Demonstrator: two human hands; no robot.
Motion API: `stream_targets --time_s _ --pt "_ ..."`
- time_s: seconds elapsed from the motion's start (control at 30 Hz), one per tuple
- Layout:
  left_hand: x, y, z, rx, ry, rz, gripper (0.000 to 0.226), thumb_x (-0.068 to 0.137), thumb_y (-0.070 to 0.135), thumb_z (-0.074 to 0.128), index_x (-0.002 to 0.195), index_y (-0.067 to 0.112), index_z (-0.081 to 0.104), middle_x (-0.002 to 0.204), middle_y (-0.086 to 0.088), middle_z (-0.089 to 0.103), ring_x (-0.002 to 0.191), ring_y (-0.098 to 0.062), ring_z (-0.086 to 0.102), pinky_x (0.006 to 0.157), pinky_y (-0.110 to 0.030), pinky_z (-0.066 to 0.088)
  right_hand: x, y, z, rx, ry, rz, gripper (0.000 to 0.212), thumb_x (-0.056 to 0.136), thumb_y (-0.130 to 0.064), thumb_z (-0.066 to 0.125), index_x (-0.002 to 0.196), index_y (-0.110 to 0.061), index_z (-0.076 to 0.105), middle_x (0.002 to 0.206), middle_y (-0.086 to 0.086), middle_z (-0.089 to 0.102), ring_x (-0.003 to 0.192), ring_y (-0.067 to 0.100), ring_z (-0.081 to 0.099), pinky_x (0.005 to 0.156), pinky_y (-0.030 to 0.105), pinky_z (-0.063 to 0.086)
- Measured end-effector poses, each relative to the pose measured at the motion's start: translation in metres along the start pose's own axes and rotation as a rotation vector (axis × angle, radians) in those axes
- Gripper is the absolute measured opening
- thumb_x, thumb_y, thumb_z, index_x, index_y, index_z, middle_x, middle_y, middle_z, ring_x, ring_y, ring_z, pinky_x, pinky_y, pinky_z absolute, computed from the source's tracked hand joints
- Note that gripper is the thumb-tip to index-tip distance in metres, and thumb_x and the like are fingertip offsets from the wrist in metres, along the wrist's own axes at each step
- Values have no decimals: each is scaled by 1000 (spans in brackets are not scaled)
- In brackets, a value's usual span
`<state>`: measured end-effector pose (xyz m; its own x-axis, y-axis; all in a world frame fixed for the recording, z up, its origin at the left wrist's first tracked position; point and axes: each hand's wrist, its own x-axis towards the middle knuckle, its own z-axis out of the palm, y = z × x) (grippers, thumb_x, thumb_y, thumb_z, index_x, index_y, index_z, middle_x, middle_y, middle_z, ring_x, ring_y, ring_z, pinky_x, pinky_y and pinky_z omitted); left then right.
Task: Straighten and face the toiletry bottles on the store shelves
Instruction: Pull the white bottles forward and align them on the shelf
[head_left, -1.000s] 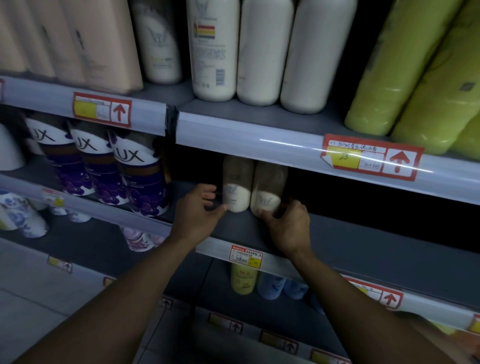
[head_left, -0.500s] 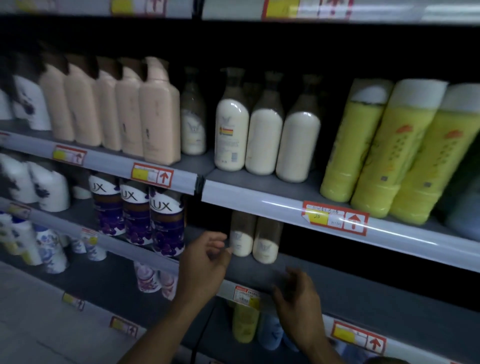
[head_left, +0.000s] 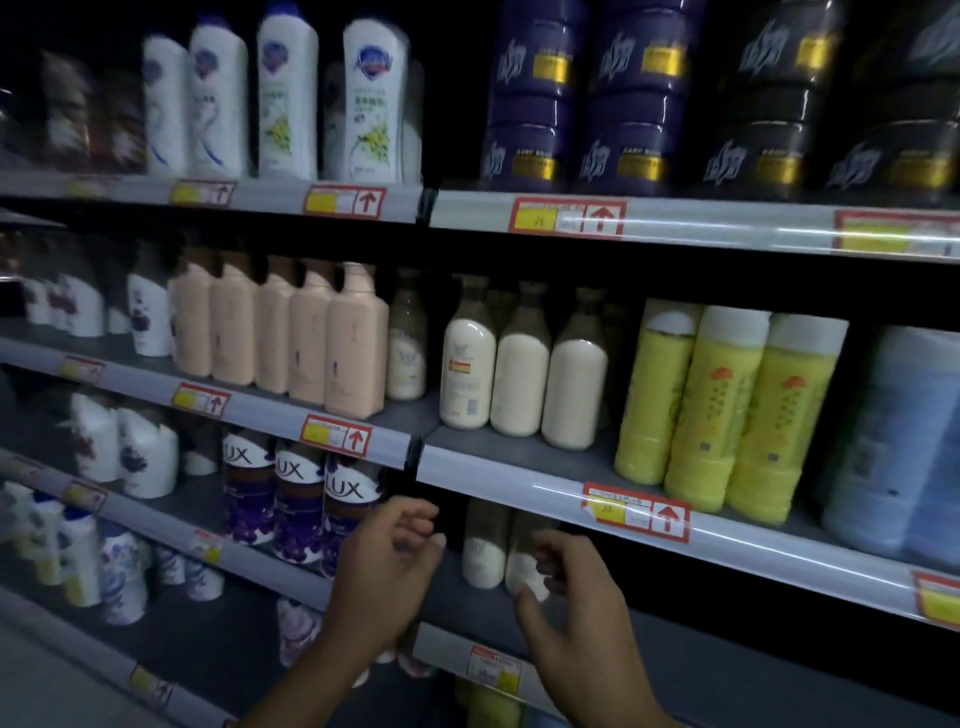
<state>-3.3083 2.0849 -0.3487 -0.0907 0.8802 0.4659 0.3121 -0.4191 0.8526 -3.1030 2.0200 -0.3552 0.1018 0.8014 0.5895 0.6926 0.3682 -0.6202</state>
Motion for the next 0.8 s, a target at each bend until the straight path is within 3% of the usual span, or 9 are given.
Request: stream_targets --time_s 0.2,0.37,0.43,0.5,0.57,0.63,0.7,0.8 --pt "45 33 -9 10 8 125 28 87 6 78 109 20 68 101 3 69 86 -6 66 73 -14 54 44 -35 -18 -35 6 -100 53 89 -52 52 139 -32 52 129 -18 60 116 -1 58 97 30 53" --pt "97 53 -10 51 28 205 38 90 15 77 125 23 64 116 10 66 96 3 64 75 -5 48 100 -55 -26 -56 18 -144 59 99 -35 63 153 -28 41 130 -9 59 107 0 58 93 30 53" --pt "120 55 -6 84 17 210 48 90 21 78 134 23 60 126 10 63 106 2 62 82 -8 49 129 -58 -25 -89 52 -150 66 97 -35 64 156 -25 36 127 -4 61 93 1 61 87 28 52" --pt "141 57 0 97 16 202 56 90 24 78 140 20 55 133 7 59 117 -9 60 95 -22 52 160 -58 -21 -126 73 -128 74 96 -35 65 159 -19 30 134 2 60 90 3 64 88 31 51" --pt "160 59 7 97 16 192 63 90 26 77 146 19 49 139 5 54 125 -13 55 103 -30 49 188 -56 -17 -188 92 -123 82 96 -36 66 162 -13 23 147 10 54 117 18 64 101 33 46" --pt "178 58 12 84 -1 175 70 91 28 77 152 22 42 145 6 48 130 -11 49 103 -27 43 209 -56 -15 -249 85 -92 84 97 -36 65 162 -8 19 158 13 43 140 29 47 109 36 39" --pt "195 53 18 50 -35 154 77 90 31 78 155 26 37 151 5 45 135 -11 46 104 -27 42 223 -57 -11 -284 50 -35 75 98 -36 64 156 -7 25 152 16 45 135 35 49 100 40 43" --pt "213 45 27 0 -60 149 83 86 33 82 155 27 36 147 4 52 133 -11 51 108 -32 46 235 -57 -4 -308 40 33 44 98 -37 62 125 -13 37 129 16 55 113 41 59 75 37 37"
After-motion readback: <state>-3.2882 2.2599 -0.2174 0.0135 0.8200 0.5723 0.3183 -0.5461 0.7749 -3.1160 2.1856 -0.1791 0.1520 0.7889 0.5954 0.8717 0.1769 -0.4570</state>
